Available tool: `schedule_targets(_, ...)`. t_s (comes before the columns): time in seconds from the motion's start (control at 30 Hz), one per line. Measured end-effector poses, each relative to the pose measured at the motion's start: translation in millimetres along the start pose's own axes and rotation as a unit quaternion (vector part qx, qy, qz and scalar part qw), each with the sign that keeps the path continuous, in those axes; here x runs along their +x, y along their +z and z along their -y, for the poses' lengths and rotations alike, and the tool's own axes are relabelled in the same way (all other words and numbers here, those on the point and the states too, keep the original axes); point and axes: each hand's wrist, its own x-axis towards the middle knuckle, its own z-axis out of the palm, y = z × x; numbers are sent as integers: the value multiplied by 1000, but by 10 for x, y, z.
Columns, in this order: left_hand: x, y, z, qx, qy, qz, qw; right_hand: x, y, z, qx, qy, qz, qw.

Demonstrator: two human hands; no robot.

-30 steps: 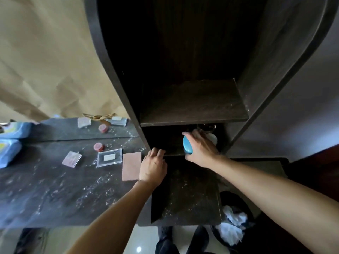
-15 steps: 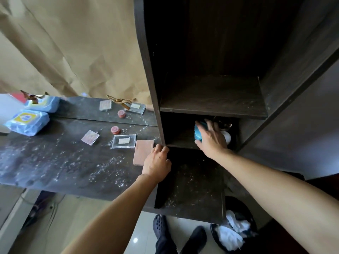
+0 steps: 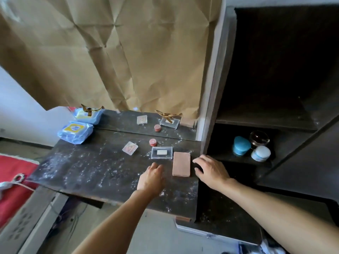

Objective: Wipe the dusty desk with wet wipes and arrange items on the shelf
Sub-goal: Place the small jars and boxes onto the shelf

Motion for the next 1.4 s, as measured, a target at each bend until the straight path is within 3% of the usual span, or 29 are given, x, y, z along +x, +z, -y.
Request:
schedule_targets(0.23,-320,-406,1327,12,-27,3,1000,465,512,1123,11,22,33,999)
schedule_targets(0.5,-340,-594,2167,-12,-71,15,997,831,852,1621,-2,48,73,996)
schedule_targets(0.73,92,-499,2284,-22,-71,50,996,1480,996,1485,-20,89,91,992)
schedule_targets(1.07,1369,-280,2281,-20,-66,70,995,2446,1509,1110,-20,138,79,987)
schedule_targets(1.4,1919,6,2076,45,-36,76,995,2566,1738,941,9,142,103,984)
